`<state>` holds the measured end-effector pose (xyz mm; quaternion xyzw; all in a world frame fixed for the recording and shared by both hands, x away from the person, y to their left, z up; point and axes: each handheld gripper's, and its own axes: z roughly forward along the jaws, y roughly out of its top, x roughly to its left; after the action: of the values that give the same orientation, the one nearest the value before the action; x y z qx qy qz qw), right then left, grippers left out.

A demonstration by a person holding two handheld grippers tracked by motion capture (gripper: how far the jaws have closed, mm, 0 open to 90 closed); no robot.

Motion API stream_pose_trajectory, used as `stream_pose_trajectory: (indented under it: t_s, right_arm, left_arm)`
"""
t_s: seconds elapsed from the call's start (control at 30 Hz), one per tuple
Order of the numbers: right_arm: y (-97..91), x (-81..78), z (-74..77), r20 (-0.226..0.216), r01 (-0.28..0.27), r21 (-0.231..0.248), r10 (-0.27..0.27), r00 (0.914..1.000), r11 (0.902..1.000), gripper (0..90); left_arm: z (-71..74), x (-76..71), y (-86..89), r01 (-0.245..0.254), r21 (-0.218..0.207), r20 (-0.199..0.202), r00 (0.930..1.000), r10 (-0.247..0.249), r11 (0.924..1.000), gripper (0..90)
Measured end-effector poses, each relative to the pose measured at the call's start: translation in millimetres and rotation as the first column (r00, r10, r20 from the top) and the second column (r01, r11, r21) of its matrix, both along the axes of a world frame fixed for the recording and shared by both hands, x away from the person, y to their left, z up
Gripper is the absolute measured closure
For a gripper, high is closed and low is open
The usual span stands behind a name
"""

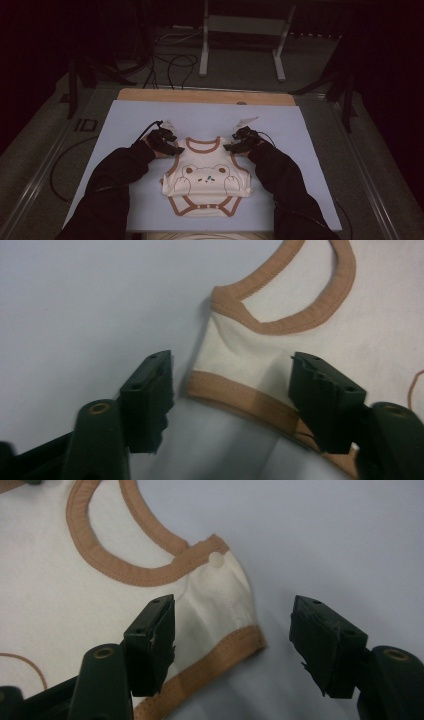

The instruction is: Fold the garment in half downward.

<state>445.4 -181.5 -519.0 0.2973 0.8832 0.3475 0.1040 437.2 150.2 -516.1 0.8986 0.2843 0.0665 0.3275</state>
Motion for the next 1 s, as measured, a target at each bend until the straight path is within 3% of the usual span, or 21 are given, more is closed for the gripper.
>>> stream_pose_trajectory:
  t_s: [0.2, 0.33, 0.43, 0.5, 0.73, 0.83, 1.0]
  right_arm:
    - [3.4, 0.8, -2.5, 0.000, -0.002, -0.019, 0.002, 1.0000, 0.9998, 36.3]
    - [4.1, -1.3, -1.1, -0.004, -0.025, -0.019, 0.025, 0.9997, 0.9995, 47.6]
    - [6.1, -3.7, 0.2, -0.006, -0.038, -0.025, 0.038, 0.9993, 0.9990, 56.5]
    - [7.2, -4.9, 0.8, -0.008, -0.044, -0.028, 0.044, 0.9990, 0.9987, 60.7]
    - [8.4, -6.2, 1.4, -0.018, -0.043, -0.028, 0.043, 0.9989, 0.9987, 66.8]
    - [8.2, -6.0, 1.7, -0.024, -0.053, -0.025, 0.052, 0.9983, 0.9983, 76.5]
    - [10.9, -7.1, 2.9, -0.034, -0.053, -0.034, 0.052, 0.9981, 0.9980, 82.5]
  left_arm:
    - [-0.2, 1.2, -3.1, -0.010, 0.023, 0.021, 0.9997, 0.009, 0.9997, 42.1]
    - [0.2, 0.4, -5.2, -0.009, 0.028, 0.021, 0.9998, 0.008, 0.9996, 46.8]
    - [2.3, -0.4, -7.6, -0.010, 0.040, 0.009, 0.9999, 0.010, 0.9992, 51.4]
    - [3.4, -1.2, -9.6, -0.011, 0.041, -0.001, 0.9999, 0.011, 0.9991, 61.4]
    - [5.3, -1.2, -14.1, -0.023, 0.050, -0.027, 0.9993, 0.025, 0.9985, 75.9]
    - [5.7, -2.1, -15.8, -0.012, 0.044, -0.046, 0.9988, 0.014, 0.9989, 83.8]
    - [6.0, -1.3, -16.0, -0.006, 0.043, -0.054, 0.9985, 0.009, 0.9991, 86.6]
